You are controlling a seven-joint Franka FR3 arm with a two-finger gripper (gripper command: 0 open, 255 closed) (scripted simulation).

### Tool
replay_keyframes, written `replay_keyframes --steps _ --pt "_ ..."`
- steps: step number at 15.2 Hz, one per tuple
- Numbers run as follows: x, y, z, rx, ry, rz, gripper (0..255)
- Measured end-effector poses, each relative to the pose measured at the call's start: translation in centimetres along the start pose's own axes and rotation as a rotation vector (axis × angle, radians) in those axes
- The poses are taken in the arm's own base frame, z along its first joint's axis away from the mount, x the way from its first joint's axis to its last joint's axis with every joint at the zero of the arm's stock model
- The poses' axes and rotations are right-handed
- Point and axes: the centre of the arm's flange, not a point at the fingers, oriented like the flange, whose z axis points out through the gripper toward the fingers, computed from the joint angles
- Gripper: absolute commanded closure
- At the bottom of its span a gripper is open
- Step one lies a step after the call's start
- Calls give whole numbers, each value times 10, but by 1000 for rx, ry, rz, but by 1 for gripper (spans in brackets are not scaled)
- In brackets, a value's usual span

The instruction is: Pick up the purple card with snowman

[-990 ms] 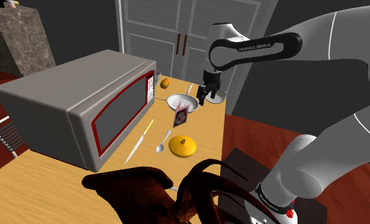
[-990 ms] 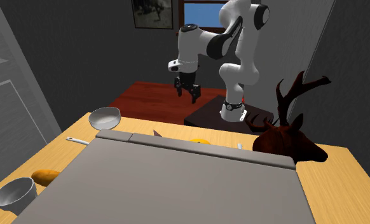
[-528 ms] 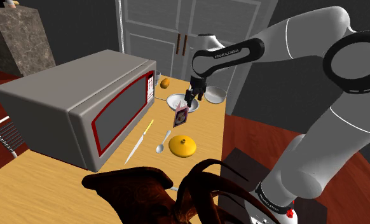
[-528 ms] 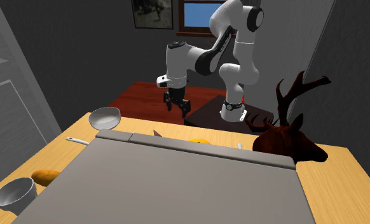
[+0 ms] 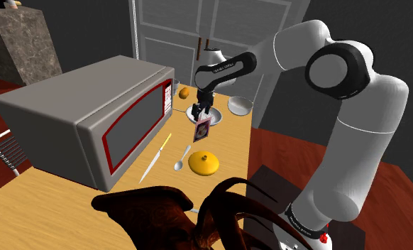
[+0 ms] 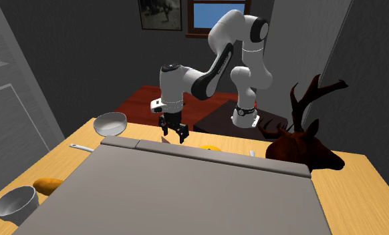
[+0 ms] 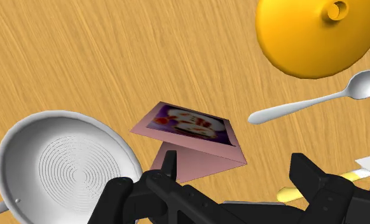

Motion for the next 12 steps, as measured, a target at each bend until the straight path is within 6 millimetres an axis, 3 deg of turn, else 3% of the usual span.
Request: replay_keyframes --steps 3,9,10,12 --pt "13 0 17 3 6 -15 0" --pt "16 -2 48 4 6 -17 0" --pt "16 -3 50 4 6 -17 255" --pt "16 -3 51 4 7 -17 255"
